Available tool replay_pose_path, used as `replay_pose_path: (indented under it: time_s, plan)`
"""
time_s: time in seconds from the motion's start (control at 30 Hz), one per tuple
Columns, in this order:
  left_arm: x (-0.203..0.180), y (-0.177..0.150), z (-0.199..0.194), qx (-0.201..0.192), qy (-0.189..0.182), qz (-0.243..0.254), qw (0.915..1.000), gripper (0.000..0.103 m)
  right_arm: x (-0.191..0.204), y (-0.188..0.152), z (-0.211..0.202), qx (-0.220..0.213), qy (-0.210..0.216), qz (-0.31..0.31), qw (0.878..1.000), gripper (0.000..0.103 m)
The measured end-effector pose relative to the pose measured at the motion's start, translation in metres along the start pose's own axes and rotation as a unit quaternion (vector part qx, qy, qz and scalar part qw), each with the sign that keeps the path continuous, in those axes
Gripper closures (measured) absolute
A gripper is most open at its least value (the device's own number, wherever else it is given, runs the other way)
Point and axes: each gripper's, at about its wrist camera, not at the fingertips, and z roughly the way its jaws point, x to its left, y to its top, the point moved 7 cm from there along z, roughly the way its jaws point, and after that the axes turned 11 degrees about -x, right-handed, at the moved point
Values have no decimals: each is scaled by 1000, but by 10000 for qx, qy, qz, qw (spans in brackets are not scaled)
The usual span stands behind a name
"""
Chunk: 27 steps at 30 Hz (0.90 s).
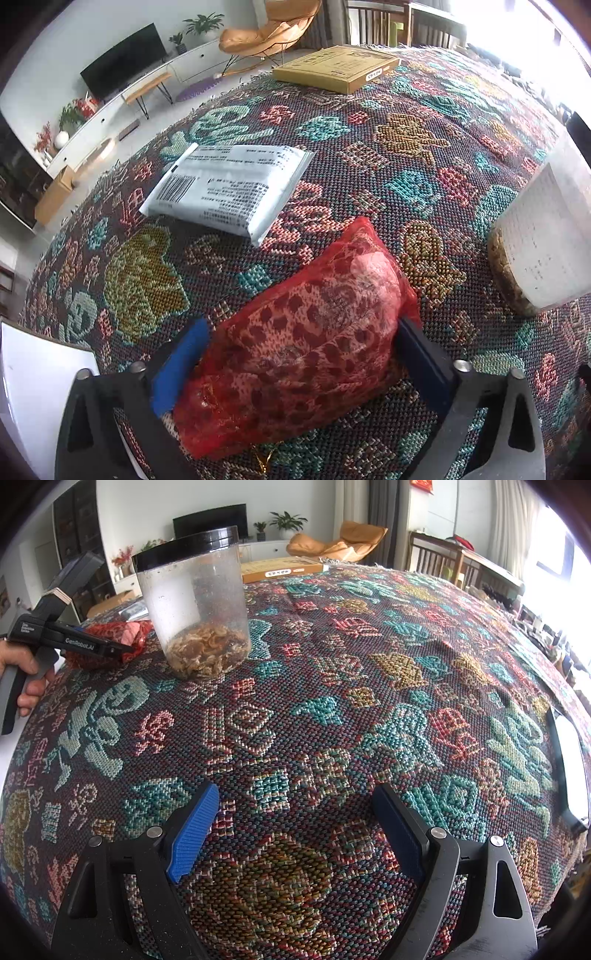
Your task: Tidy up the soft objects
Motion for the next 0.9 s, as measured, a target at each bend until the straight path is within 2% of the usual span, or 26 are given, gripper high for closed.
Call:
replay_pose_path:
  time_s: [0.03, 0.07, 0.1, 0.2, 0.3, 0.43, 0.53, 0.63, 0.7, 0.77, 0.9]
  plan:
    - [1, 0, -5, -62, -56, -90, 9999, 39, 0, 0, 0, 0, -1, 1, 10000, 15]
    - [4, 1, -10, -85, 22, -188, 9998, 55, 0, 0, 0, 0, 0, 0, 10000, 15]
    - [6, 1, -16, -134, 70, -291, 9995, 66, 0, 0, 0, 0, 0, 0, 10000, 15]
    - [7, -6, -46, -343, 86, -822, 9960, 68, 0, 0, 0, 0, 2, -1, 10000, 15]
    - [2, -25, -82, -395, 81, -1601, 9863, 68, 0, 0, 0, -1, 2, -1, 10000, 15]
    - [-23, -64, -136, -311, 284, -1861, 9816, 68, 0, 0, 0, -1, 1, 0, 10000, 15]
    - [-39, -87, -162, -289, 338, -2083, 9770, 67, 0, 0, 0, -1, 0, -1, 10000, 15]
    - [-45, -107, -161, -194, 738, -2002, 9768, 61, 0, 0, 0, -1, 0, 0, 10000, 15]
    - [-48, -115, -144, -201, 830, -1870, 9786, 33, 0, 0, 0, -2, 2, 1, 10000, 15]
    - [-53, -117, -128, -366, 788, -1684, 9819, 20, 0, 0, 0, -2, 1, 1, 10000, 15]
    - [-62, -119, -98, -311, 741, -1384, 9871, 17, 0, 0, 0, -2, -2, 0, 10000, 15]
